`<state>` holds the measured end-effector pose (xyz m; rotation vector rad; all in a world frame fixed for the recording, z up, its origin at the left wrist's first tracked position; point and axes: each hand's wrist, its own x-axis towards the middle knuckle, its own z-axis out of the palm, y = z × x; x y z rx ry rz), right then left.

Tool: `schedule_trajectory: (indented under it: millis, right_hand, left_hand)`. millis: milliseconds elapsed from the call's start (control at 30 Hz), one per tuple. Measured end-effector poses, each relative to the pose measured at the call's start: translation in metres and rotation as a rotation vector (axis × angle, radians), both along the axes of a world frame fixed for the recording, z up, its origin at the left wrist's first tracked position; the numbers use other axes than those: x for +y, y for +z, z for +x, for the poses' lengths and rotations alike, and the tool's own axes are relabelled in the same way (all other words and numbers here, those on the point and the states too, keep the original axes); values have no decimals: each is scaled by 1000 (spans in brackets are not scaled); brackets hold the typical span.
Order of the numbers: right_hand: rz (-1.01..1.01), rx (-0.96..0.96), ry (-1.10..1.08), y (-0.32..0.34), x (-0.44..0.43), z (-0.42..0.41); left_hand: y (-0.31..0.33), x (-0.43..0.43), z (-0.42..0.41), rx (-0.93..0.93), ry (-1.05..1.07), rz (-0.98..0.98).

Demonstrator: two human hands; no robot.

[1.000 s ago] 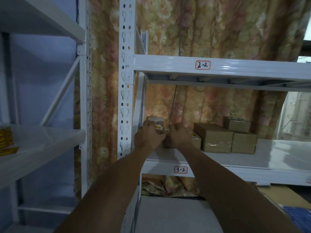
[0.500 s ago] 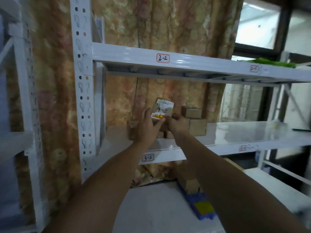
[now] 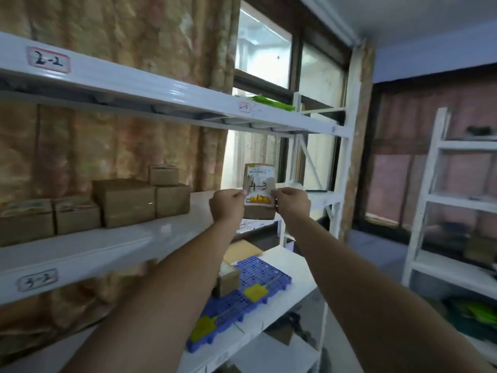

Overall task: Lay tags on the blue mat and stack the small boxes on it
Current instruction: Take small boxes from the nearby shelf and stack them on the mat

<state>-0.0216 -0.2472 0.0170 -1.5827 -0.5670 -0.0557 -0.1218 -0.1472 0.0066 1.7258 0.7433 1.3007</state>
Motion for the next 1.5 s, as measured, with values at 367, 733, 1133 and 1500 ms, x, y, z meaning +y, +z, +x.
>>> schedule_trajectory:
  millis: [367, 733, 1133, 1500]
  right_hand:
    - [-56, 35, -114, -44, -102, 181]
    - [-129, 66, -205, -98, -127, 305]
    - [-267, 161, -391, -124, -166, 480]
    - [-424, 220, -228, -169, -30, 590]
  left_hand:
    - [-28, -81, 189, 160, -95, -13]
    - [-80, -101, 327, 235, -212, -98]
    - [-122, -118, 531, 338, -467, -157]
    - [-164, 8, 613, 456, -304, -318]
